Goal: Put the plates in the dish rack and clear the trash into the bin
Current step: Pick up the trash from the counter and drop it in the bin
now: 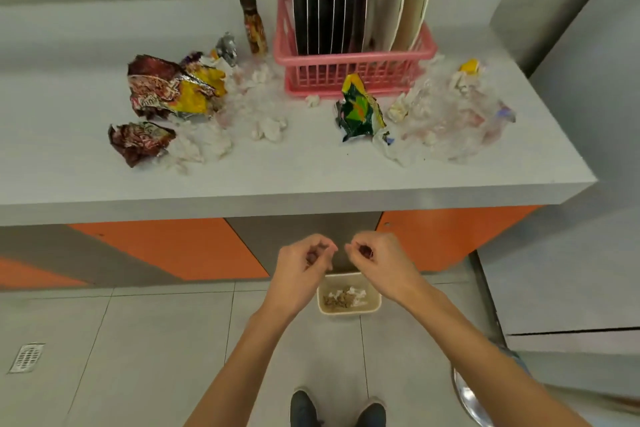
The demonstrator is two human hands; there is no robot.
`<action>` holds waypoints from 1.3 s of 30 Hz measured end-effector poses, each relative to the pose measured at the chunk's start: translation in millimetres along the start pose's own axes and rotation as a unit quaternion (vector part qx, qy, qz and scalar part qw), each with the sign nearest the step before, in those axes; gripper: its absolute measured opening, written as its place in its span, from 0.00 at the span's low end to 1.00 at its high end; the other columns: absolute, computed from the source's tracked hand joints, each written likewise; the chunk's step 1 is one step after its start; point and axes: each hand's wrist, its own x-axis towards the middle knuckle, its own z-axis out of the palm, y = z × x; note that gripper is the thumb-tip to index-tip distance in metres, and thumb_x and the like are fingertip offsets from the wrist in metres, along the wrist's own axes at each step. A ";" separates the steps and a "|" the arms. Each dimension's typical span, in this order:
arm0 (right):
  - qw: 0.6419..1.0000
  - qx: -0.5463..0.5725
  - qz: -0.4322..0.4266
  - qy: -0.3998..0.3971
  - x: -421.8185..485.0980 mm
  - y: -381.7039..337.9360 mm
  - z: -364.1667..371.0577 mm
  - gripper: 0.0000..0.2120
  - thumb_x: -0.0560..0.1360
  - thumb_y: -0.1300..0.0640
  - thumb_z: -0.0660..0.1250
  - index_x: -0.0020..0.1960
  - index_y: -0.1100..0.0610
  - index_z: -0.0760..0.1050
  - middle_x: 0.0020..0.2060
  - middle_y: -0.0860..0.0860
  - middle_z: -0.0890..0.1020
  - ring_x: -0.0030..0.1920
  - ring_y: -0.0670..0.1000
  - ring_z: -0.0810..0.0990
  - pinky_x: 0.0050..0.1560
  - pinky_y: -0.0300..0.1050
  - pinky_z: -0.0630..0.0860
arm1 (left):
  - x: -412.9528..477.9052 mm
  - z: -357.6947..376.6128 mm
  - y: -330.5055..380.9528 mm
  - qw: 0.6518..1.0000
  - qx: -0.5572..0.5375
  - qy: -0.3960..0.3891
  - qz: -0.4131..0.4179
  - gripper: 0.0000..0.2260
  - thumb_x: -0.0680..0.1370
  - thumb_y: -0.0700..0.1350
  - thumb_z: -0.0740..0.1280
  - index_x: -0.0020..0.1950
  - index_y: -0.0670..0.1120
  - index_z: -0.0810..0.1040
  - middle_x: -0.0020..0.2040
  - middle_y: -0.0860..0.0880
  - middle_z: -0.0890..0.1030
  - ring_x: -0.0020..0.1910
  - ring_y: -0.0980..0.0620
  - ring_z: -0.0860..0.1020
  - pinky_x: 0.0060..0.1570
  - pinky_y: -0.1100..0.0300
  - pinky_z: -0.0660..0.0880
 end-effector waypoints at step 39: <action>0.993 -0.070 0.014 -0.092 170.0 -75.4 17.9 0.11 0.79 0.57 0.62 0.60 0.54 0.77 0.55 0.50 0.78 0.52 0.47 0.77 0.50 0.36 0.69 | 107.9 -175.1 -48.5 0.987 0.115 0.113 -0.028 0.10 0.78 0.43 0.66 0.58 0.51 0.79 0.59 0.57 0.77 0.40 0.56 0.80 0.45 0.57 0.77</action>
